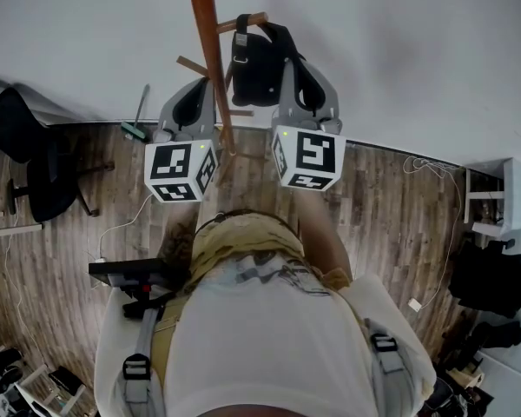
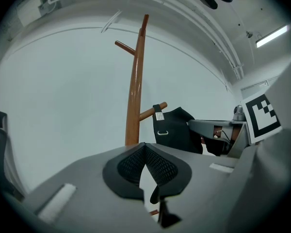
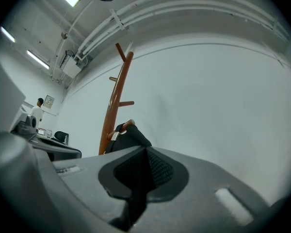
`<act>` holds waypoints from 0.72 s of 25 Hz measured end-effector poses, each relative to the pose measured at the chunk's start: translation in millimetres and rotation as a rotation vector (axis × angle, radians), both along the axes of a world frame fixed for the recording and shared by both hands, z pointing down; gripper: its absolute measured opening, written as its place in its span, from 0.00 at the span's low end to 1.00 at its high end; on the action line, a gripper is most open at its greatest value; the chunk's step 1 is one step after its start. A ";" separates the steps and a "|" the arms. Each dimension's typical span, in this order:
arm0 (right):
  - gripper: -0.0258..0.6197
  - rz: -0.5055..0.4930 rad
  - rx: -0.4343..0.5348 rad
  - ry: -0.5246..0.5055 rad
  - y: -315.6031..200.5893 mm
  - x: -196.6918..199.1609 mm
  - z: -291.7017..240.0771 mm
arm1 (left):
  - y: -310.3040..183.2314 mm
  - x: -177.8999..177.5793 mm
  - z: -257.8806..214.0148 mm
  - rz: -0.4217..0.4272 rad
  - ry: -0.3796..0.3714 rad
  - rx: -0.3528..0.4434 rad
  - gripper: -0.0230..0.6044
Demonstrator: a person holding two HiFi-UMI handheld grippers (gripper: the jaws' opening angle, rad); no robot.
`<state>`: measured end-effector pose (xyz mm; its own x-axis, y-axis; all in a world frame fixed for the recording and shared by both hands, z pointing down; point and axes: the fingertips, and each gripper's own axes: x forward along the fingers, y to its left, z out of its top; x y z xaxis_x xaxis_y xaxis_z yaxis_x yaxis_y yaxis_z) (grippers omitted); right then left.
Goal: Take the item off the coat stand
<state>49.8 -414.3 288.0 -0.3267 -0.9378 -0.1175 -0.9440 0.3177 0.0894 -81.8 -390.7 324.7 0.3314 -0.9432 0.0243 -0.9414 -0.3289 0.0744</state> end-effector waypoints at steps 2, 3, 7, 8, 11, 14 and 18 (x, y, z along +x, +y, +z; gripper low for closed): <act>0.05 0.029 0.016 -0.009 2.6 9.1 -5.5 | 1.0 3.3 -0.6 0.008 -0.003 0.000 0.04; 0.05 0.044 0.023 -0.015 4.0 14.4 -8.1 | 1.6 5.1 -1.1 0.011 -0.004 0.001 0.04; 0.05 0.101 0.045 -0.037 10.5 36.3 -15.7 | 3.5 12.4 -3.0 0.024 -0.003 0.003 0.04; 0.05 0.113 0.047 -0.038 11.7 40.4 -16.4 | 3.7 14.1 -3.4 0.030 -0.001 0.003 0.04; 0.05 0.142 0.040 -0.041 14.4 48.2 -14.5 | 5.0 18.4 -3.5 0.049 0.002 0.001 0.04; 0.05 0.157 0.012 -0.035 16.5 52.0 -6.2 | 7.0 23.3 -2.5 0.064 0.003 -0.002 0.04; 0.05 0.157 -0.047 -0.017 17.8 51.8 10.3 | 9.8 28.5 -1.9 0.077 0.003 -0.002 0.04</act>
<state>101.6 -396.4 298.4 -0.1738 -0.9818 -0.0767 -0.9836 0.1693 0.0620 -53.3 -380.9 322.8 0.4034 -0.9147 0.0246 -0.9129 -0.4006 0.0780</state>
